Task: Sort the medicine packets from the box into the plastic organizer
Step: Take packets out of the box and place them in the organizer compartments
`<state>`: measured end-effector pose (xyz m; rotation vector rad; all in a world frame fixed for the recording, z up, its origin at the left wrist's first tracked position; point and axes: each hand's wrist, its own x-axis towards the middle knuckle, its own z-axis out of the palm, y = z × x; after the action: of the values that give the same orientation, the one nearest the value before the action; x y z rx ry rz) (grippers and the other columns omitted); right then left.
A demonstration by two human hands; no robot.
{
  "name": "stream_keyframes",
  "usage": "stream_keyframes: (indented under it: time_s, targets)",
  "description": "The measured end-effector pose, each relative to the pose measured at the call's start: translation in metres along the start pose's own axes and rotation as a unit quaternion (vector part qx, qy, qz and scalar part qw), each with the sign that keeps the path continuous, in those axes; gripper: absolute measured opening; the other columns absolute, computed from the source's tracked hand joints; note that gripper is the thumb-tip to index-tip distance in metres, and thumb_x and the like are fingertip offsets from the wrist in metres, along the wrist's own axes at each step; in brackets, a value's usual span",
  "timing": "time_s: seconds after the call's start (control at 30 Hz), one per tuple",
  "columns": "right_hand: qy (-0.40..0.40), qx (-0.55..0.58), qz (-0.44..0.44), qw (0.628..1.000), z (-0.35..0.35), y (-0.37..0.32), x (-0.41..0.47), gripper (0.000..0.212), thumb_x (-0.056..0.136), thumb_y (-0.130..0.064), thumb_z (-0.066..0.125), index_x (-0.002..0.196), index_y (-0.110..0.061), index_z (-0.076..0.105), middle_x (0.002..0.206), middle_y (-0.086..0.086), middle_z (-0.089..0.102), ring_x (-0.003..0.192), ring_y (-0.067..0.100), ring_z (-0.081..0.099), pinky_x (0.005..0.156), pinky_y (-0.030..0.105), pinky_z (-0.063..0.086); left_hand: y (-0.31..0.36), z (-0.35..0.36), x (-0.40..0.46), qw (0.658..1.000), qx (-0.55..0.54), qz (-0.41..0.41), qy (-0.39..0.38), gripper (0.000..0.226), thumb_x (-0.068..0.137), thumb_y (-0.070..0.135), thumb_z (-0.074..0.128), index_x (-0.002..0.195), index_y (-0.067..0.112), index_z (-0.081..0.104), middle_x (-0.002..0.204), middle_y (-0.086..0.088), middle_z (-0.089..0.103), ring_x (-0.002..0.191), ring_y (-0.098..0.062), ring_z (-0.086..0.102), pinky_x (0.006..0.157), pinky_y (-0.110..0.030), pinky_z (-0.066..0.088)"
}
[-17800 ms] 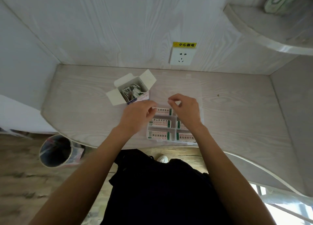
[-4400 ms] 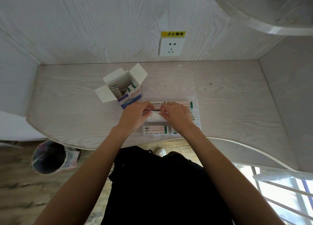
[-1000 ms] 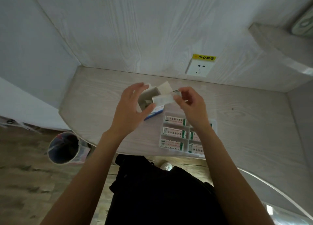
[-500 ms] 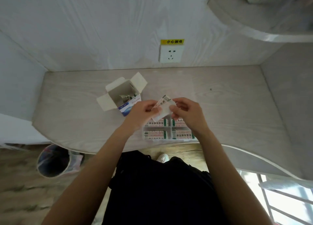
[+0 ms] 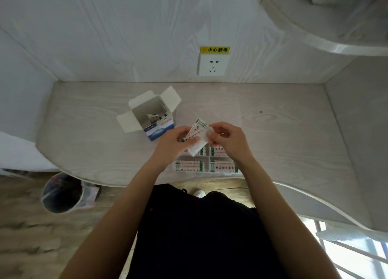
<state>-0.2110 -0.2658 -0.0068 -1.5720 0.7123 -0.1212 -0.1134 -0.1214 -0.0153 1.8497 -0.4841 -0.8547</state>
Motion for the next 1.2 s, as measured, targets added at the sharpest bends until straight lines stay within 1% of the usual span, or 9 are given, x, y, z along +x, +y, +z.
stream_keyframes:
  time_s: [0.17,0.3,0.43,0.6,0.67,0.8,1.0,1.1,1.2]
  targets:
    - [0.005,0.016,0.001,1.000,0.001,-0.001,0.005,0.021,0.085,-0.007,0.066,0.105,-0.011,0.066,0.088,0.009,0.069,0.067,0.015,0.069,0.063,0.023,0.056,-0.003,-0.005,-0.004,0.994,-0.084,-0.017,0.072,0.010,0.091,0.015,0.058,0.090,0.021,0.066,0.090,0.001,0.069,0.084,-0.016,0.066,0.075,-0.030,0.056]
    - [0.056,0.033,-0.022,0.998,-0.015,0.000,0.011,0.008,0.083,-0.011,0.068,0.091,-0.013,0.069,0.082,0.003,0.071,0.072,0.011,0.068,0.069,0.019,0.053,-0.013,-0.018,-0.005,0.990,0.000,0.027,0.136,0.010,0.090,0.019,0.059,0.089,0.024,0.067,0.086,0.012,0.070,0.082,-0.006,0.067,0.077,-0.034,0.055]
    - [0.052,-0.009,-0.028,0.998,-0.020,0.001,0.019,0.008,0.083,-0.022,0.069,0.084,-0.015,0.068,0.079,-0.001,0.071,0.075,0.013,0.069,0.073,0.020,0.054,-0.020,-0.027,-0.008,0.987,0.039,0.030,0.151,0.012,0.092,0.020,0.057,0.104,0.022,0.057,0.100,0.005,0.068,0.084,-0.001,0.065,0.072,-0.019,0.051]
    - [-0.011,-0.159,-0.089,0.983,-0.001,0.015,0.031,0.017,0.080,-0.007,0.070,0.088,-0.021,0.065,0.089,-0.004,0.066,0.073,0.015,0.061,0.070,0.026,0.054,-0.021,-0.028,-0.003,0.980,0.074,0.025,0.181,0.020,0.093,0.020,0.053,0.111,0.017,0.062,0.102,0.008,0.064,0.091,-0.005,0.058,0.065,-0.002,0.039]
    - [-0.006,-0.216,-0.123,0.969,0.007,0.019,0.035,0.017,0.079,-0.005,0.069,0.090,-0.018,0.066,0.093,-0.007,0.061,0.069,0.000,0.052,0.068,0.015,0.045,-0.017,-0.026,-0.001,0.978,0.086,0.033,0.189,0.015,0.093,0.021,0.053,0.104,0.018,0.063,0.096,0.012,0.063,0.084,-0.003,0.057,0.062,-0.003,0.038]
    - [0.007,-0.292,-0.131,0.947,0.016,0.026,0.042,0.017,0.080,-0.007,0.068,0.095,-0.014,0.068,0.100,-0.002,0.056,0.066,-0.001,0.047,0.065,0.005,0.038,-0.013,-0.020,0.007,0.971,0.126,0.076,0.187,0.008,0.093,0.021,0.054,0.089,0.019,0.060,0.088,0.011,0.061,0.077,0.001,0.054,0.063,-0.004,0.035]
    - [-0.010,-0.393,-0.181,0.901,0.026,0.022,0.043,0.016,0.089,-0.016,0.058,0.100,-0.017,0.070,0.098,0.000,0.068,0.088,0.016,0.058,0.076,0.031,0.048,-0.012,-0.014,0.016,0.974,0.156,0.061,0.155,0.015,0.093,0.025,0.053,0.106,0.018,0.058,0.095,0.012,0.059,0.085,-0.004,0.054,0.065,-0.005,0.036]
    - [-0.009,-0.449,-0.208,0.869,0.029,0.022,0.043,0.020,0.093,-0.019,0.055,0.105,-0.018,0.070,0.098,-0.001,0.070,0.099,0.019,0.052,0.076,0.031,0.046,-0.014,-0.014,0.021,0.969,0.185,0.055,0.157,0.018,0.094,0.025,0.053,0.109,0.018,0.058,0.099,0.009,0.061,0.085,-0.005,0.054,0.064,-0.014,0.036]
    - [-0.022,-0.418,-0.184,0.890,0.027,0.023,0.043,0.022,0.093,-0.016,0.054,0.109,-0.016,0.068,0.099,0.002,0.071,0.097,0.018,0.057,0.078,0.031,0.048,-0.017,-0.016,0.024,0.960,0.218,0.066,0.162,0.019,0.094,0.023,0.051,0.110,0.015,0.060,0.106,0.003,0.065,0.085,-0.005,0.053,0.068,-0.018,0.038]
